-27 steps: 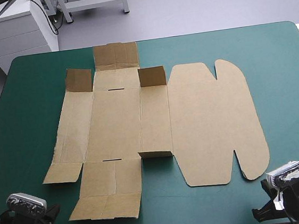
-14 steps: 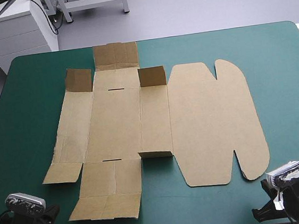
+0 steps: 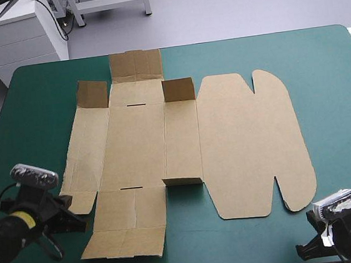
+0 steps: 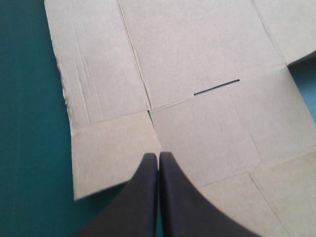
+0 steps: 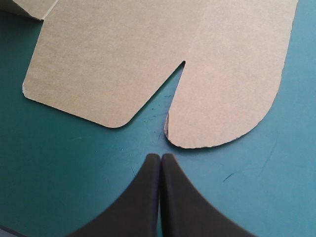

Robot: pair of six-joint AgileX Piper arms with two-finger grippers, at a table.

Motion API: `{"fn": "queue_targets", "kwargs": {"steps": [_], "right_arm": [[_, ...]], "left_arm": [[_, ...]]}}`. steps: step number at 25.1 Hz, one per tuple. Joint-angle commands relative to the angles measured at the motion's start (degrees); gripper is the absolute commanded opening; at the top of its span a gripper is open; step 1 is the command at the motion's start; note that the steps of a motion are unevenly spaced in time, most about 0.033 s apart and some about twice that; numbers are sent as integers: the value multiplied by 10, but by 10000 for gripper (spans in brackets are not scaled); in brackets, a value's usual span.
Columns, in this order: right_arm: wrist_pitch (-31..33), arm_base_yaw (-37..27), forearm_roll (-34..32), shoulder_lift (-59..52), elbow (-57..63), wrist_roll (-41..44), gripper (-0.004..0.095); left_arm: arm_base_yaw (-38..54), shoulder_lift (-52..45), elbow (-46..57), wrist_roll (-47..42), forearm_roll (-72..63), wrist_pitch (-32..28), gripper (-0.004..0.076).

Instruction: Fold the box

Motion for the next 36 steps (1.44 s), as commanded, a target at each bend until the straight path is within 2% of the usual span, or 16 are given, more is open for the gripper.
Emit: {"fn": "queue_targets", "kwargs": {"steps": [1,4,6,13,16,20,26,30,36], "right_arm": [[-29,2,11,7,-14,-1,-19],[-29,2,11,7,-14,-1,-19],[-29,2,11,7,-14,-1,-19],[-29,2,11,7,-14,-1,-19],[-29,2,11,7,-14,1,-19],[-30,2,11,7,-14,1,-19],[-30,2,11,7,-14,1,-19],[-30,2,13,7,-14,6,-19],[-31,3,13,7,-14,7,-19]], "left_arm": [[-4,84,-72,28,-2,-38,-6],[-3,164,-116,62,-23,-67,18],[-3,195,-130,80,-43,-66,19],[12,225,-132,88,-88,-62,19],[93,225,-132,155,-177,-48,20],[214,230,-132,277,-295,31,19],[400,257,-132,358,-342,122,19],[485,283,-132,376,-374,111,19],[516,359,-132,383,-378,118,19]]}}
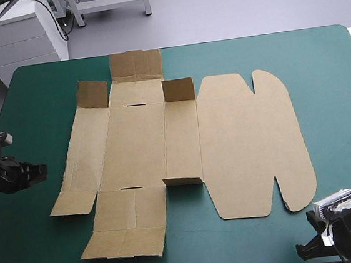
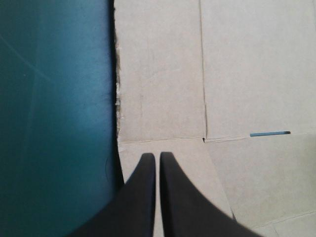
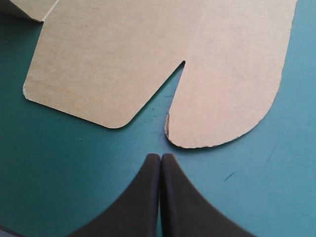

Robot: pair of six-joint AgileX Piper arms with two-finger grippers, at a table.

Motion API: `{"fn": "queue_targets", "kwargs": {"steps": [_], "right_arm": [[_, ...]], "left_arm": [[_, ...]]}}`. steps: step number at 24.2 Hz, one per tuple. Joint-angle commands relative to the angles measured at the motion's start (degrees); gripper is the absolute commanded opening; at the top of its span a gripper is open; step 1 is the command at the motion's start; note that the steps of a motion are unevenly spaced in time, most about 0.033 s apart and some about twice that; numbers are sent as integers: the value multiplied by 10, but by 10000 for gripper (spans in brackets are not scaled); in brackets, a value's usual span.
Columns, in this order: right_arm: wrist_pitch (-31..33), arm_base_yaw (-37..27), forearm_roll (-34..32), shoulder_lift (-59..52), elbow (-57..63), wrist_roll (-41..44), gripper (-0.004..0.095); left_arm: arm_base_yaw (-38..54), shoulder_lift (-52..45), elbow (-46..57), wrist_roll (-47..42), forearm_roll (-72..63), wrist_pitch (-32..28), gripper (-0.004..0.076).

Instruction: Fold the box

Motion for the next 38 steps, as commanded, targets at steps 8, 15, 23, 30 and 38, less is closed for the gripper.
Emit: {"fn": "queue_targets", "kwargs": {"steps": [8,15,23,30,38], "right_arm": [[-31,3,12,7,-15,1,-19],[-32,3,10,7,-15,3,-19],[-32,3,10,7,-15,3,-19],[-32,3,10,7,-15,3,-19],[-32,3,10,7,-15,3,-19]], "left_arm": [[5,103,-18,-8,9,-70,236],[5,213,-18,22,-49,-65,443],[5,258,-18,63,-127,-29,443],[2,276,-18,73,-130,9,443],[-46,276,-18,82,-131,2,442]]}}
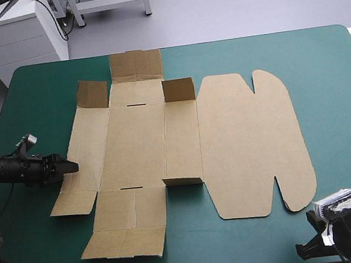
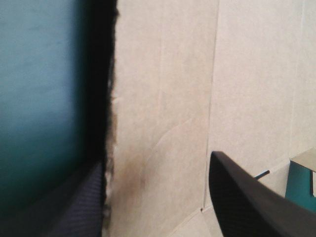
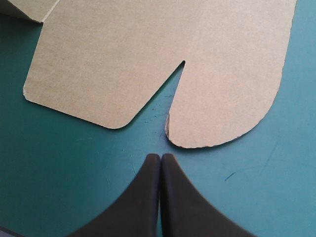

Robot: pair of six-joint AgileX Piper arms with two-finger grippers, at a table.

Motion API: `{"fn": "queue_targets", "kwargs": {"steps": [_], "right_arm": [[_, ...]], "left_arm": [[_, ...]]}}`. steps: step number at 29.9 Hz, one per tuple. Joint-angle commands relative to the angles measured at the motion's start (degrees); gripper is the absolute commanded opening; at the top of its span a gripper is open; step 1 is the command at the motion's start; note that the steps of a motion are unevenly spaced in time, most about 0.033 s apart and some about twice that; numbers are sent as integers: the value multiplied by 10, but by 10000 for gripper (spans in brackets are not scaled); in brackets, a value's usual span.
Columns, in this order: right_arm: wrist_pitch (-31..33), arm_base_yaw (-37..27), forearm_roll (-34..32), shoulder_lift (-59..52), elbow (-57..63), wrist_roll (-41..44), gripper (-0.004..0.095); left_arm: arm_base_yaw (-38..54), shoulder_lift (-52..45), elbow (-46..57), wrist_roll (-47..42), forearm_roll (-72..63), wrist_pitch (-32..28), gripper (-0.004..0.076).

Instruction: Fold the box

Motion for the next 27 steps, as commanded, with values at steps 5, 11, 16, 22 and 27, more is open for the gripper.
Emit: {"fn": "queue_targets", "kwargs": {"steps": [5,11,16,22,27], "right_arm": [[-31,3,11,7,-15,-1,-19],[-31,3,11,7,-15,-1,-19],[-31,3,11,7,-15,-1,-19],[-31,3,11,7,-15,-1,-19],[-31,3,11,7,-15,-1,-19]], "left_arm": [[-42,-7,-2,3,10,-2,415],[-40,-7,-2,-12,1,-13,106],[-40,-7,-2,31,-41,29,-4],[-40,-8,-2,79,-142,45,-8],[-60,-9,-2,79,-140,45,-7]]}}
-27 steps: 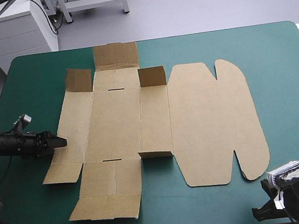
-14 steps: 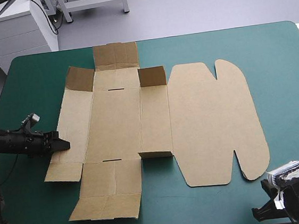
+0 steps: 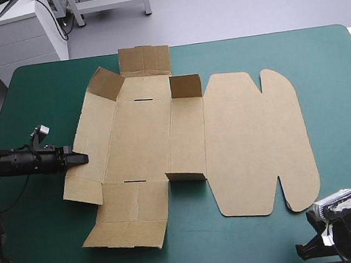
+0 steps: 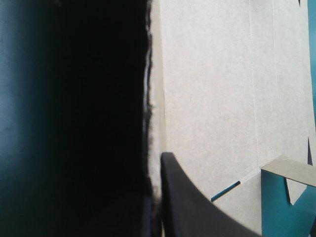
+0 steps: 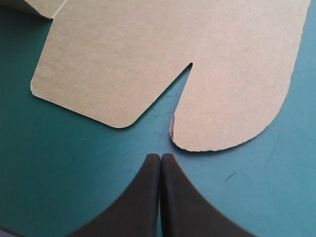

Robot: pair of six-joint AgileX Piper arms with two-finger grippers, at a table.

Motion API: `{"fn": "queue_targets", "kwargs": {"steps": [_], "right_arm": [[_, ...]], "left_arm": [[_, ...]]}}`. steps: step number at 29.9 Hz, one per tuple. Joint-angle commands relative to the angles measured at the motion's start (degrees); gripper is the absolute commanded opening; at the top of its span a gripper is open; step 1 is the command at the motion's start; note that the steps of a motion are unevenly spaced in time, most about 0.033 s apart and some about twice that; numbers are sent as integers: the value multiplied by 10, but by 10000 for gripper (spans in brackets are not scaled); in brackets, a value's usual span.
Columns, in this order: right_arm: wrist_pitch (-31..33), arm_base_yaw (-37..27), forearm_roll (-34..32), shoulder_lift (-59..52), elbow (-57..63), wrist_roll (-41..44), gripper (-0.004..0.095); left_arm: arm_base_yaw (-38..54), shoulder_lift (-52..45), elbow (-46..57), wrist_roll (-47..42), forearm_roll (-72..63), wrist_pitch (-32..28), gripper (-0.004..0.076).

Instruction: Fold the box

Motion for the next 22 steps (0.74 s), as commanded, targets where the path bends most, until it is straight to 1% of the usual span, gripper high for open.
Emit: {"fn": "queue_targets", "kwargs": {"steps": [1,6,13,15,17,19,20,21,22], "right_arm": [[-31,1,11,7,-15,-1,-19],[-31,1,11,7,-15,-1,-19],[-31,1,11,7,-15,0,-19],[-31,1,11,7,-15,0,-19],[-31,1,11,7,-15,0,-19],[-31,1,11,7,-15,0,-19],[-31,1,11,7,-15,0,-19],[-31,1,11,7,-15,0,-19],[-31,1,11,7,-15,0,-19]], "left_arm": [[-22,-22,-9,3,-16,49,-7],[-54,-22,-9,3,7,49,-7],[-53,-22,-23,-8,16,49,-6],[-53,-22,-35,-15,31,49,6],[-53,-23,-47,-23,41,49,65],[-53,-26,-56,-33,49,49,165],[-53,-28,-63,-37,58,49,253],[-53,-31,-68,-40,65,49,318],[-53,-34,-74,-46,74,49,401]]}}
